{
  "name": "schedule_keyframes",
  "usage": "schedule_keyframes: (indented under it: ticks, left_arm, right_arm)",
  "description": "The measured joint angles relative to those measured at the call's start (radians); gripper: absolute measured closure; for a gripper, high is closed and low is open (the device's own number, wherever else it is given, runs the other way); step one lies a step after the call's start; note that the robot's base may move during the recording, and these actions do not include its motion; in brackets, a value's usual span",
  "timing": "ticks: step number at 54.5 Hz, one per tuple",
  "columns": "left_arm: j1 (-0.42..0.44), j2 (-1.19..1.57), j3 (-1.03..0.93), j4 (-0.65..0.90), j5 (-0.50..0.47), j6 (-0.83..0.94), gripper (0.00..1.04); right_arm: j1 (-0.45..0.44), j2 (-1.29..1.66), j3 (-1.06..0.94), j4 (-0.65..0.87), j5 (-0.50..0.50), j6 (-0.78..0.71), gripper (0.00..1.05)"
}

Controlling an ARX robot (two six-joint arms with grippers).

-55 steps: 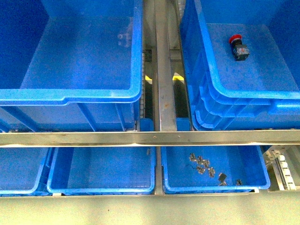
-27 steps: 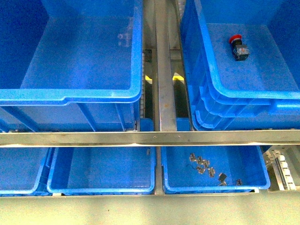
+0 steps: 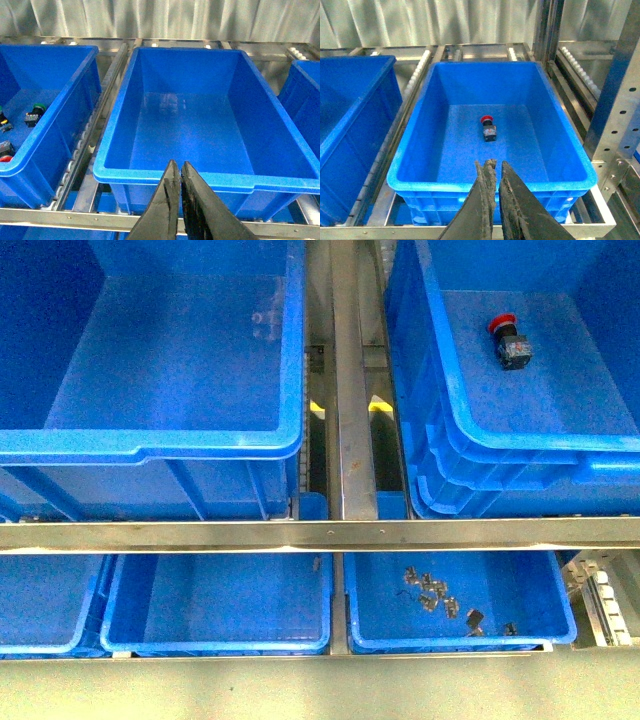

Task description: Pick red and yellow buttons and place in box

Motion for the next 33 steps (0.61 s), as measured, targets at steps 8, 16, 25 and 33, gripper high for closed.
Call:
schedule_keyframes:
  ticks: [8,16,25,33]
  left_arm:
    - [0.0,0.0,0.0,0.0,0.0,0.0,1.02]
    - [0.0,0.0,0.0,0.0,0.0,0.0,1.02]
    - [0.0,0.0,0.0,0.0,0.0,0.0,1.02]
    - [0.0,0.0,0.0,0.0,0.003,0.0,1.02]
  right_arm:
    - [0.0,0.0,0.0,0.0,0.0,-0.002,0.83]
    - [0.0,0.0,0.0,0.0,0.0,-0.002,0.57]
    - [0.0,0.0,0.0,0.0,0.0,-0.002,0.25]
    - [0.0,0.0,0.0,0.0,0.005,0.0,0.05]
